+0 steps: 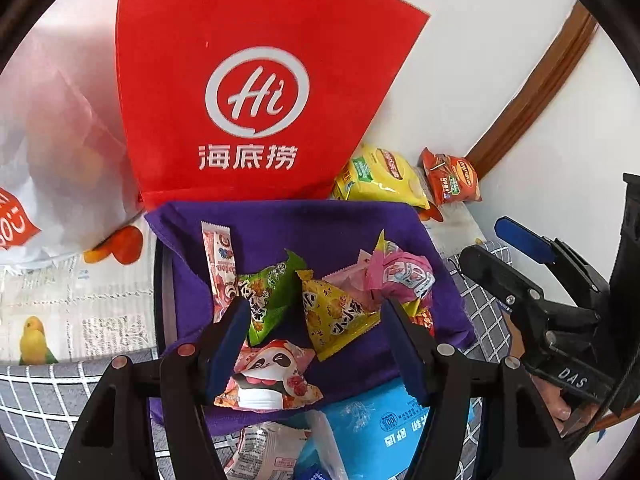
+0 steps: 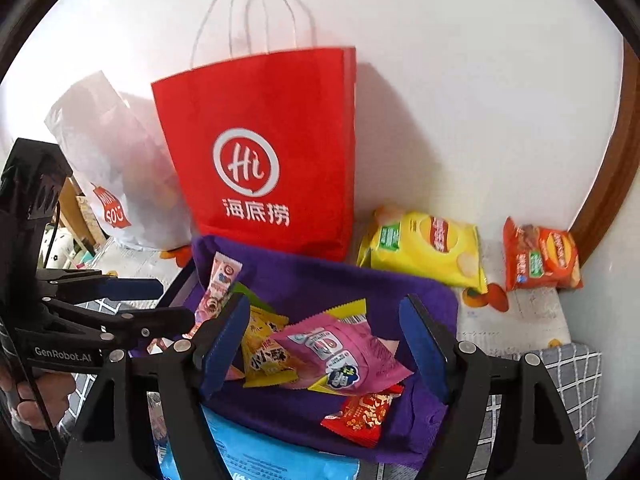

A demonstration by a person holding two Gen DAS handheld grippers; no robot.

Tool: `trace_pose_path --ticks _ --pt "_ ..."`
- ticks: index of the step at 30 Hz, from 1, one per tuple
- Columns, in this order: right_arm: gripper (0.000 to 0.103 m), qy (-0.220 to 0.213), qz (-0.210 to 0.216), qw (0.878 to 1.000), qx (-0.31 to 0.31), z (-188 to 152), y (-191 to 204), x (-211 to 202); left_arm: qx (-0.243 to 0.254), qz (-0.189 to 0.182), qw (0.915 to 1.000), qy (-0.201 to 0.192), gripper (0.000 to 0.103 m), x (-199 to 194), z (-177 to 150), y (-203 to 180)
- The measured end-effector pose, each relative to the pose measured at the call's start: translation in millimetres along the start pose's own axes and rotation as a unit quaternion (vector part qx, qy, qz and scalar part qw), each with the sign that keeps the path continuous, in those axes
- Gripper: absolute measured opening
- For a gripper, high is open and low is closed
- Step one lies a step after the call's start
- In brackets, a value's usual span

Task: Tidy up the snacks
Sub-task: 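Open both tools to drop the two bags onto the towel, then move the left tool to the white sachet while the right tool reaches the blue biscuit packet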

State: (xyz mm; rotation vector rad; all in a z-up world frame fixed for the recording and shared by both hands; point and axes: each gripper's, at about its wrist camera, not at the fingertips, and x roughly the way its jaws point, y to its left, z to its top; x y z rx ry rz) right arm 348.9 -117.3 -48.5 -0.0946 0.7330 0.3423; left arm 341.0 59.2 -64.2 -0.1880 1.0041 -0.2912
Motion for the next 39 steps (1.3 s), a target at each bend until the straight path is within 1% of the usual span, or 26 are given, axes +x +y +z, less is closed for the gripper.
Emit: trace_pose_path --ticks 3,7,10,12,15,17,19,21,24,25,27,29,34,39 --pt "0.077 -0.002 -0.011 1.0 -0.005 -3.2 8.2 -9.9 0.013 0.005 0.9998 -0.016 0.065 -13.6 -1.8 -6.3" --pt "0.077 0.002 -0.024 1.0 -0.001 -12.2 13.9 -26.8 0.02 0.001 0.9993 -0.031 0.065 -32.5 -3.1 -10.7" --pt "0.077 -0.007 -0.024 1.0 0.01 -24.3 18.4 -49.0 0.018 0.005 0.9992 -0.035 0.065 -44.4 -4.5 -13.0" --pt "0.077 -0.01 -0.023 1.0 0.013 -33.3 22.6 -61.4 0.012 0.015 0.9992 -0.035 0.065 -53.1 -5.7 -12.3" --pt "0.077 -0.014 -0.02 1.0 0.009 -47.7 32.1 -75.2 0.008 0.009 0.9984 -0.056 0.065 -71.0 -8.5 -10.2" --pt "0.077 -0.015 -0.027 1.0 0.005 -58.0 39.9 -82.5 0.008 0.012 0.9979 -0.064 0.065 -85.4 -11.8 -8.5" --pt "0.075 -0.011 -0.017 1.0 0.002 -69.0 48.7 -88.5 0.007 0.024 0.9973 -0.069 0.065 -97.3 -18.5 -5.9" --pt "0.071 -0.003 0.008 1.0 0.005 -79.4 57.3 -91.1 0.018 0.041 0.9963 -0.073 0.065 -111.0 -29.7 -2.8" --pt "0.065 0.007 0.036 0.999 -0.005 -98.4 76.6 -90.8 0.011 0.062 0.9947 -0.082 0.065 -126.6 -45.5 8.4" --pt "0.064 0.008 0.039 0.999 -0.009 -104.5 82.6 -90.2 0.007 0.063 0.9945 -0.083 0.065 -128.5 -48.7 11.3" --pt "0.057 0.019 0.045 0.999 -0.023 -117.5 96.7 -86.2 -0.003 0.07 0.9942 -0.082 0.065 -132.5 -59.1 21.4" --pt "0.054 0.034 0.054 0.998 -0.028 -128.0 106.9 -80.2 -0.015 0.077 0.9939 -0.077 0.065 -133.3 -71.0 33.0" --pt "0.054 0.062 0.073 0.995 -0.022 -151.8 121.1 -65.8 -0.046 0.082 0.9933 -0.068 0.065 -125.3 -100.1 60.2" --pt "0.054 0.083 0.083 0.993 -0.021 -173.0 129.1 -52.5 -0.063 0.069 0.9936 -0.064 0.065 -102.1 -126.8 82.2"
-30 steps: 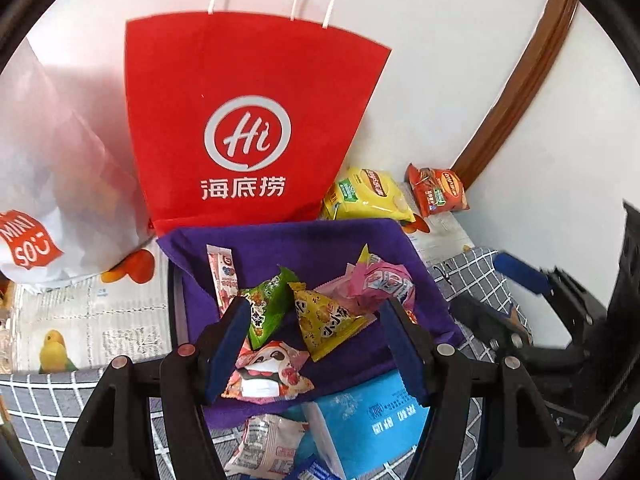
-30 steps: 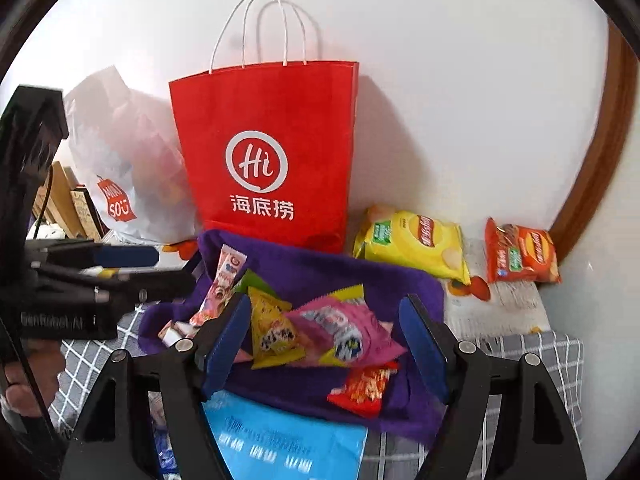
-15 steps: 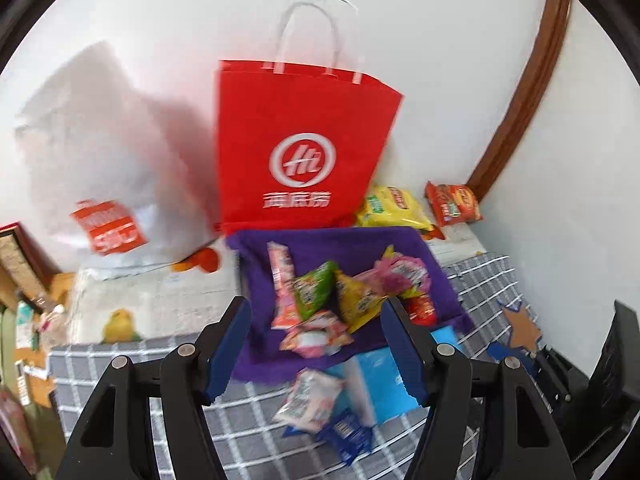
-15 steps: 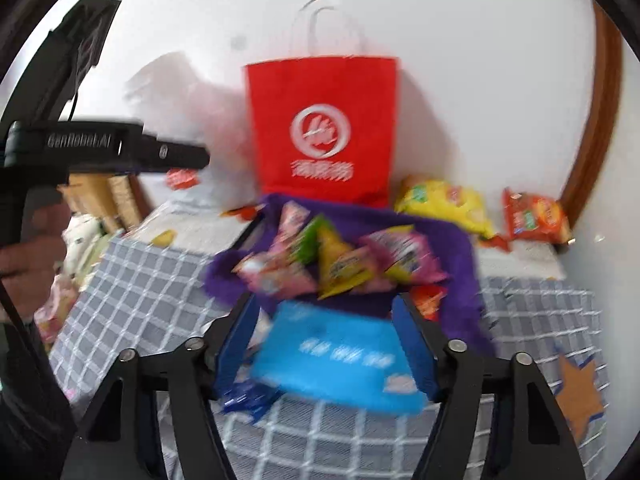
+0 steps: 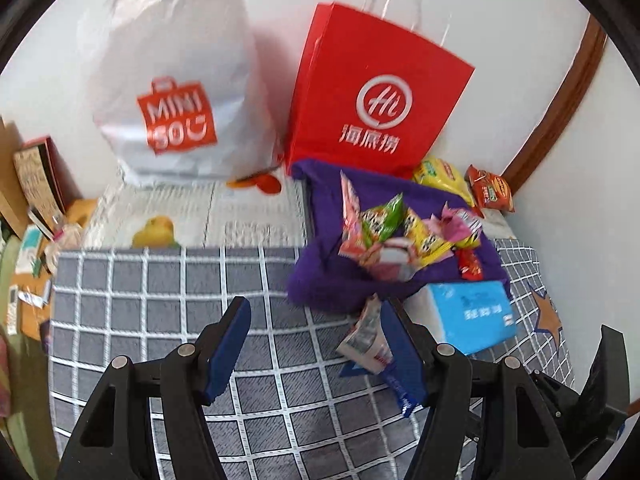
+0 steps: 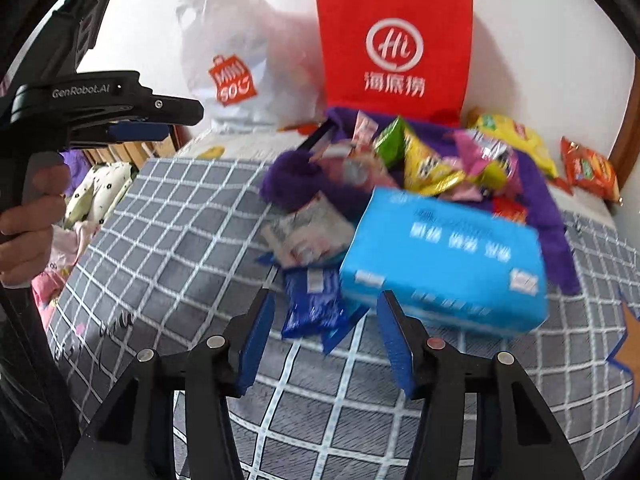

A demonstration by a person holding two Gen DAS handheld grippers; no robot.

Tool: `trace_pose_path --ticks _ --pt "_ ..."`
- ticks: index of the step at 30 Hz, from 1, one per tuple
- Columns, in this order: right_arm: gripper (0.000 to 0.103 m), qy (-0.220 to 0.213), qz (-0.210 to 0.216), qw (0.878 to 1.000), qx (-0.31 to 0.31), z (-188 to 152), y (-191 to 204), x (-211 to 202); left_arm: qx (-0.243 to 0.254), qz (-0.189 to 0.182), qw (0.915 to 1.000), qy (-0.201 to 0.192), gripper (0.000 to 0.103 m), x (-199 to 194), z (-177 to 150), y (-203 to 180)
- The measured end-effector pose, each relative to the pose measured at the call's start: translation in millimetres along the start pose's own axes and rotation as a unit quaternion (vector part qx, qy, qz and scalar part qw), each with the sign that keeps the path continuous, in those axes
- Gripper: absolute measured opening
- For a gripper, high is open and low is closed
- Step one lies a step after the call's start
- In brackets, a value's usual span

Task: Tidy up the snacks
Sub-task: 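Move the left tool to the white sachet while the right tool reaches the blue biscuit packet, then grasp the white sachet with the left tool while the right tool grasps the blue biscuit packet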

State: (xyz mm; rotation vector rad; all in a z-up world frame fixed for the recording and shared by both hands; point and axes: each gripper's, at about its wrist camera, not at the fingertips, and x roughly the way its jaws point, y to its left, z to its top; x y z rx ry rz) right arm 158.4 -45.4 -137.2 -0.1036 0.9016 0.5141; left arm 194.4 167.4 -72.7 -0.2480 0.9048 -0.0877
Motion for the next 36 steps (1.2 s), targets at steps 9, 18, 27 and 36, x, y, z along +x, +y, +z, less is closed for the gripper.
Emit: trace_pose_path --ticks 9,18,27,36 --pt "0.054 0.029 0.003 1.0 0.01 -9.2 0.3 31.1 -0.017 -0.003 0.9995 0.026 0.065 45.6 -26.6 10.5" --pt "0.054 0.041 0.002 0.999 0.011 -3.6 2.4 55.5 -0.048 -0.011 0.9986 0.02 0.065 56.8 -41.5 24.3" --pt "0.046 0.03 -0.043 0.998 -0.033 -8.0 14.7 67.0 -0.053 -0.034 0.998 0.01 0.065 52.6 -42.1 21.8" --pt "0.028 0.004 -0.033 0.998 -0.045 -24.2 4.7 30.1 -0.031 -0.025 0.9989 0.024 0.065 63.8 -46.0 11.8"
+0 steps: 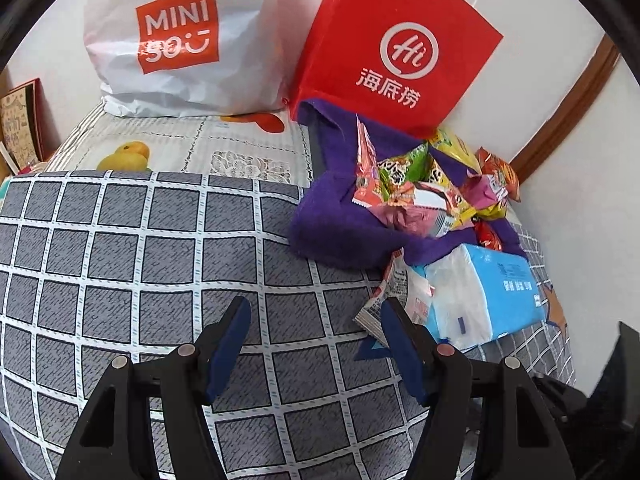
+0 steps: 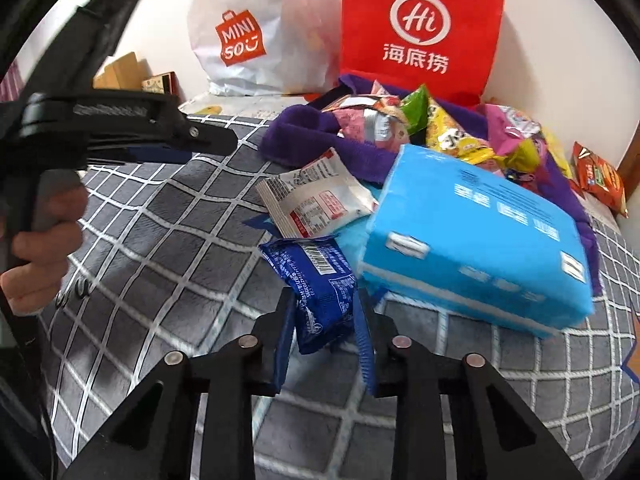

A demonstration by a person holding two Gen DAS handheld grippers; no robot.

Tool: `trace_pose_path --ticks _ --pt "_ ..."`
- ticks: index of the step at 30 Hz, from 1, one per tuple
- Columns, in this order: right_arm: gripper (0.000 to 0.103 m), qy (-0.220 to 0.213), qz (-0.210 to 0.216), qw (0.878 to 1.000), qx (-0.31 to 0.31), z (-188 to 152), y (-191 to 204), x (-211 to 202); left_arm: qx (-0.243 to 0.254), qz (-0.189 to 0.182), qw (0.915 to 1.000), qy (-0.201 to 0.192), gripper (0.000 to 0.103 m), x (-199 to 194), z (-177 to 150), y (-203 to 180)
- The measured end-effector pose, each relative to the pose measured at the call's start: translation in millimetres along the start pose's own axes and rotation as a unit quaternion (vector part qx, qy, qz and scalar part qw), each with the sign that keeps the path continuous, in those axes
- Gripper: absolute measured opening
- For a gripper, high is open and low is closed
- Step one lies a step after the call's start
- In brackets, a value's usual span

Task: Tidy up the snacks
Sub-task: 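Grasp the white sachet with the left tool while the right tool grasps the blue biscuit packet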

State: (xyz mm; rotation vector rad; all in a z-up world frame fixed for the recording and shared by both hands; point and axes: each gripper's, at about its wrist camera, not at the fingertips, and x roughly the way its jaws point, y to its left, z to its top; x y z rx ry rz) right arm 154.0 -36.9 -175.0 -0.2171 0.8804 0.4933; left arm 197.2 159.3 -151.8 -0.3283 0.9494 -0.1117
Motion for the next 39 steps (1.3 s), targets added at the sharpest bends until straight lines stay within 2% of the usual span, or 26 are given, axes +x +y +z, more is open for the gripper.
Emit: trace_pose_path --ticks 4,9,13,14,15,17,20,23,26,28,29,34,39 --pt "0.025 -0.002 -0.002 1.0 0.015 -17.6 -17.6 -17.5 0.011 0.003 0.9999 0.008 0.065 5.0 -2.2 -4.4" --pt "0.025 0.007 -0.032 0.999 0.042 -40.1 -44.1 -33.5 0.03 0.006 0.9994 0.016 0.065 8.2 -5.4 -12.9" --pt "0.03 0.012 -0.026 0.998 0.05 -49.1 -55.3 -41.8 0.044 0.0 0.9989 0.017 0.065 8.4 -8.6 -20.4" --pt "0.039 0.008 -0.027 0.999 0.046 -49.1 -55.2 -43.1 0.045 0.0 0.9988 0.018 0.065 8.7 -9.4 -21.4" --pt "0.054 -0.002 -0.028 0.999 0.04 -48.4 -54.6 -44.9 0.045 0.0 0.9988 0.018 0.065 8.8 -10.2 -21.5" --pt "0.066 -0.023 -0.034 0.999 0.022 -45.2 -51.8 -44.5 0.045 -0.001 0.9988 0.021 0.065 10.0 -10.7 -21.5" --pt "0.066 -0.023 -0.027 0.999 0.008 -39.8 -49.4 -34.4 0.04 -0.007 0.9989 0.025 0.065 11.2 -10.4 -19.6" --pt "0.066 0.008 0.008 1.0 0.004 -37.2 -48.2 -15.0 0.037 -0.009 0.999 0.023 0.065 10.2 -9.8 -18.4" --pt "0.066 0.017 0.008 1.0 -0.003 -38.7 -44.4 -1.4 0.036 -0.014 0.999 0.022 0.065 9.6 -9.6 -18.4" --pt "0.06 0.008 0.01 1.0 0.008 -38.1 -47.4 -1.1 0.04 -0.02 0.9988 0.02 0.065 9.2 -10.2 -20.7" --pt "0.049 0.006 0.005 1.0 0.011 -37.6 -48.9 -1.8 0.044 -0.022 0.9986 0.019 0.065 9.0 -10.8 -22.0" --pt "0.049 0.0 -0.035 0.998 0.043 -39.1 -69.2 -6.2 0.075 -0.02 0.9969 0.014 0.065 12.1 -12.6 -32.9" --pt "0.049 -0.007 -0.086 0.994 0.061 -45.5 -96.8 -17.2 0.099 -0.009 0.9946 0.029 0.065 20.9 -10.5 -50.9"
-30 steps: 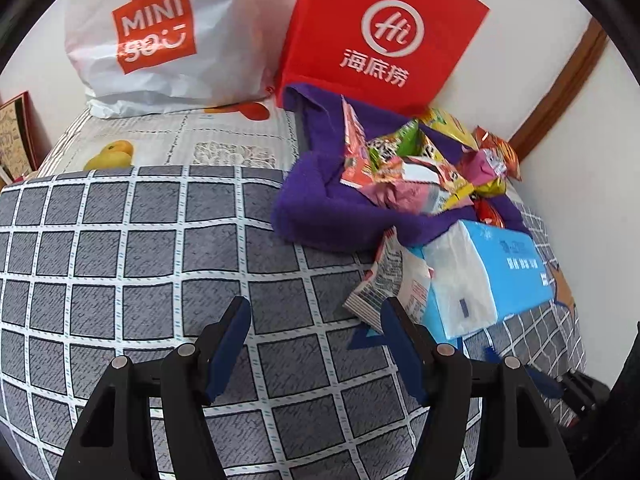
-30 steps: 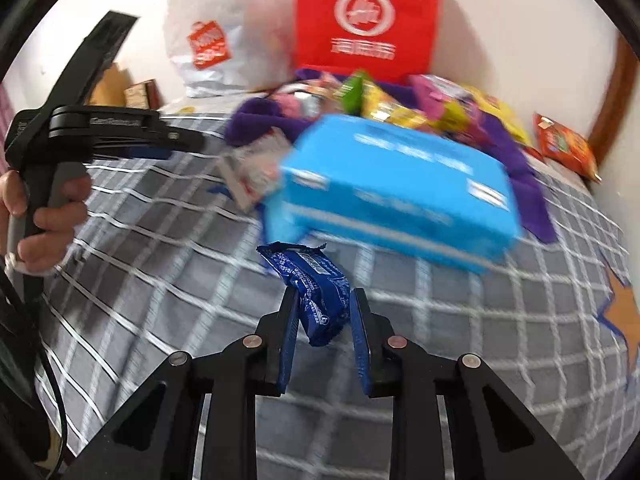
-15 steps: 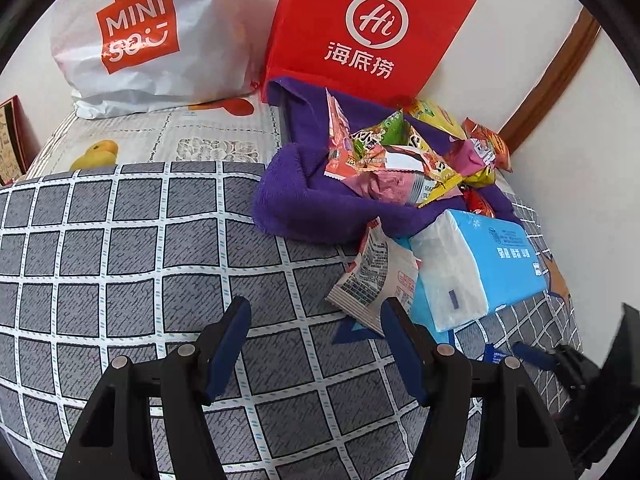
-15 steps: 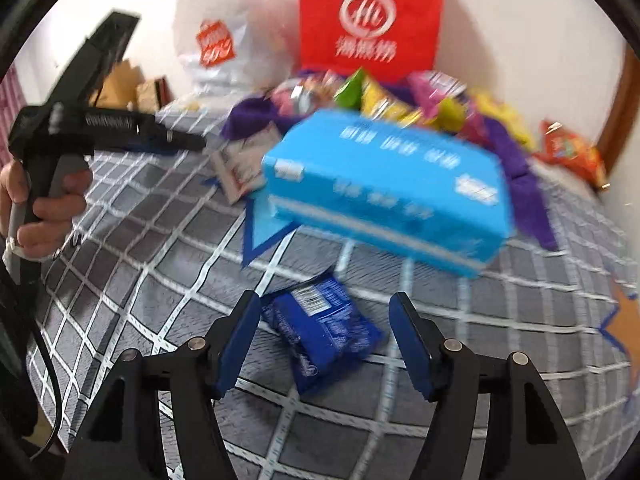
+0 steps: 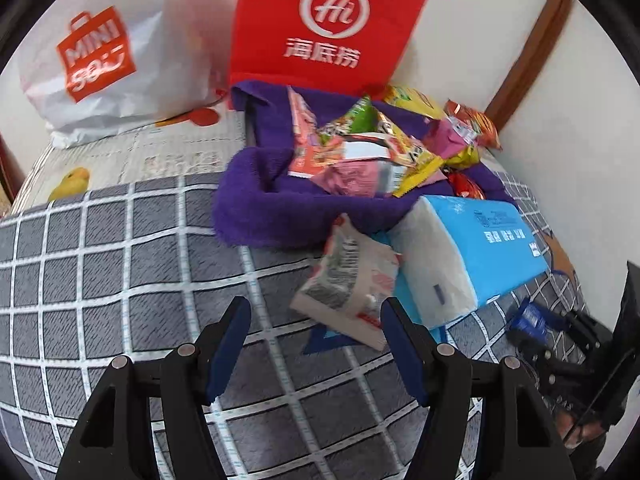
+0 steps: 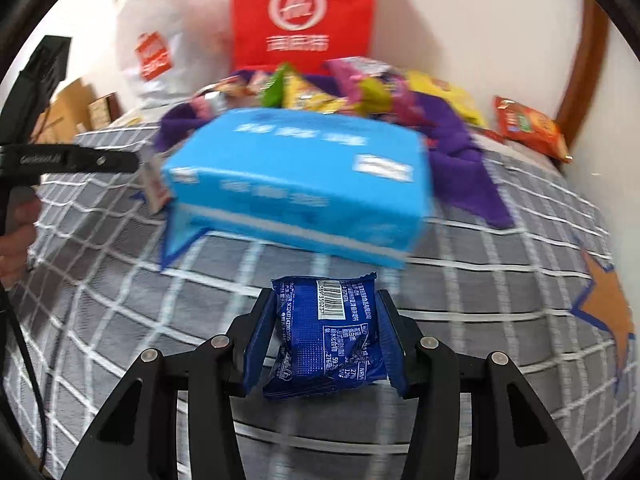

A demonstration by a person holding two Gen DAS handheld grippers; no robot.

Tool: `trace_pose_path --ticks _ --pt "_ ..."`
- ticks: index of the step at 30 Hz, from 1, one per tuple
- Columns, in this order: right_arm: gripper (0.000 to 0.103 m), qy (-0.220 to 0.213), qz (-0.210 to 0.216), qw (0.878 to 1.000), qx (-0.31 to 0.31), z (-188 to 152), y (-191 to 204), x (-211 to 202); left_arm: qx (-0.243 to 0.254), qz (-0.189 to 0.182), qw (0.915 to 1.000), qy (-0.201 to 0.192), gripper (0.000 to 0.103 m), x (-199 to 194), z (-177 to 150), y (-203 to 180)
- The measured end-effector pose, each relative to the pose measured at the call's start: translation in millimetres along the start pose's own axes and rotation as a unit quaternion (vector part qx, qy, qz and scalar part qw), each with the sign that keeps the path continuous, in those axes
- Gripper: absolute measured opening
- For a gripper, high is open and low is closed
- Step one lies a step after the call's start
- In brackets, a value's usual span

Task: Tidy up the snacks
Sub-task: 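Grasp the white sachet with the left tool while the right tool grasps the blue biscuit packet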

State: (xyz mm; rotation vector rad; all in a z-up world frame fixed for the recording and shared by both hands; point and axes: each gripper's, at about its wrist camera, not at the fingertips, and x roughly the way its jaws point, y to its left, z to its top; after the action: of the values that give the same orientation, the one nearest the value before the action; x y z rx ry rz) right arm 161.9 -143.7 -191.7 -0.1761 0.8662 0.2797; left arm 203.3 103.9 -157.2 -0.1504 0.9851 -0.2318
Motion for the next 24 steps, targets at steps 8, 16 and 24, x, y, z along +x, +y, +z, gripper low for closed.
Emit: trace_pose_path --ticks 8,16,24 --pt "0.05 0.008 0.041 0.998 0.055 -3.2 -29.3 9.7 0.06 0.032 0.9973 0.029 0.065 26.5 13.2 -27.7" --pt "0.051 0.008 0.048 0.997 0.06 -0.6 -29.1 11.8 0.112 0.077 0.9906 0.014 0.068 45.3 3.2 -43.0" --pt "0.053 0.008 0.049 0.997 0.057 -3.2 -29.0 11.1 0.085 0.067 0.994 0.015 0.058 26.4 -5.4 -37.5"
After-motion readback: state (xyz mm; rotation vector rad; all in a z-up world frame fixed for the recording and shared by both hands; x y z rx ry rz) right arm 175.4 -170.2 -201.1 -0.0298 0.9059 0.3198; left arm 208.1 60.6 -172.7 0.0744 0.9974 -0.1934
